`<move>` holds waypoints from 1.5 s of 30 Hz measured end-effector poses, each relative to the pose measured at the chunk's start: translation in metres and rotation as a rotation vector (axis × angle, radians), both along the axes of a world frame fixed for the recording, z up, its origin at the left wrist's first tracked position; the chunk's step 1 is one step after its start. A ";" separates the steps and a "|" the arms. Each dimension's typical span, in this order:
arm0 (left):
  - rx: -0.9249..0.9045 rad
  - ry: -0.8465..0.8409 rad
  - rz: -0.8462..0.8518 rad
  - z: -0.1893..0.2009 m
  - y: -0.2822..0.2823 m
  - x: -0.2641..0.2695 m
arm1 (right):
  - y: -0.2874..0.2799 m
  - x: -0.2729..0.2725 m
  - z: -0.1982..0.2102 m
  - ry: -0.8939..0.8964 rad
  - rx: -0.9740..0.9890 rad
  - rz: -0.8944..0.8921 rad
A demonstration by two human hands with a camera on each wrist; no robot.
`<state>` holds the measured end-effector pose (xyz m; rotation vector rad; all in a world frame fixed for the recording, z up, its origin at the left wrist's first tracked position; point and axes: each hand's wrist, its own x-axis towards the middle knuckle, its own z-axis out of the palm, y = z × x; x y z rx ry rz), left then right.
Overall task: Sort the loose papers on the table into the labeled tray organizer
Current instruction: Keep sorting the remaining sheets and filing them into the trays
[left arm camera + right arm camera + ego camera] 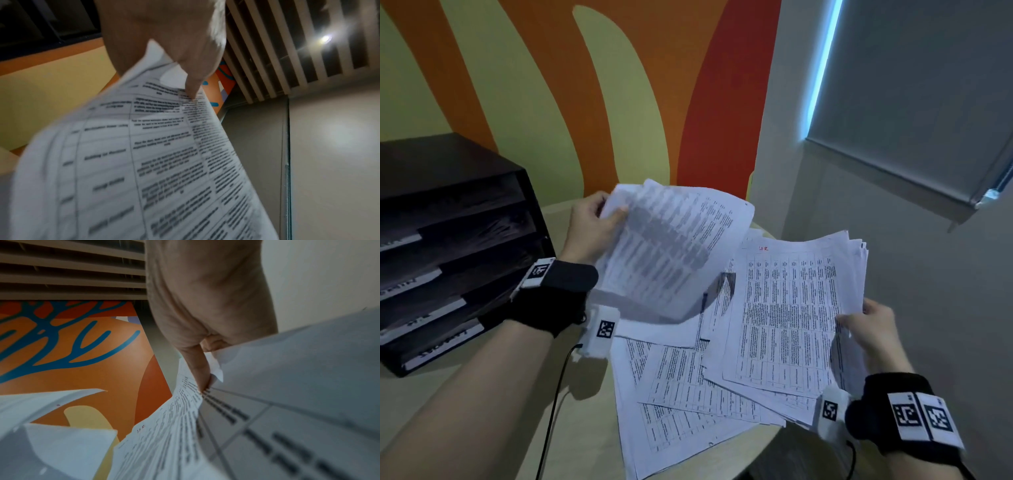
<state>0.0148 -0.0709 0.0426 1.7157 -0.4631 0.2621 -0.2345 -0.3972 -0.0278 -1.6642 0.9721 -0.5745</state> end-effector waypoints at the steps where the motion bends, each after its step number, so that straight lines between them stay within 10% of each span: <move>1: 0.097 0.070 0.004 -0.002 -0.001 0.000 | 0.000 0.000 0.000 0.003 -0.003 0.000; 8: 0.525 0.534 0.096 -0.060 0.009 0.017 | 0.000 0.001 -0.001 -0.005 -0.008 -0.005; 14: 0.691 0.613 0.158 -0.085 0.012 0.019 | 0.001 0.006 -0.006 -0.014 0.002 0.001; 22: 0.619 0.608 0.163 -0.098 0.007 0.022 | 0.009 0.011 -0.007 -0.004 -0.018 0.037; 30: 0.216 0.185 0.242 -0.058 0.019 0.033 | 0.014 0.009 -0.003 0.017 0.009 0.050; 35: -0.107 0.370 0.063 -0.021 0.016 0.015 | 0.022 0.007 0.005 -0.031 0.043 0.062; 45: 0.102 0.620 -0.293 -0.055 -0.049 -0.058 | 0.059 0.020 0.026 -0.312 0.200 0.234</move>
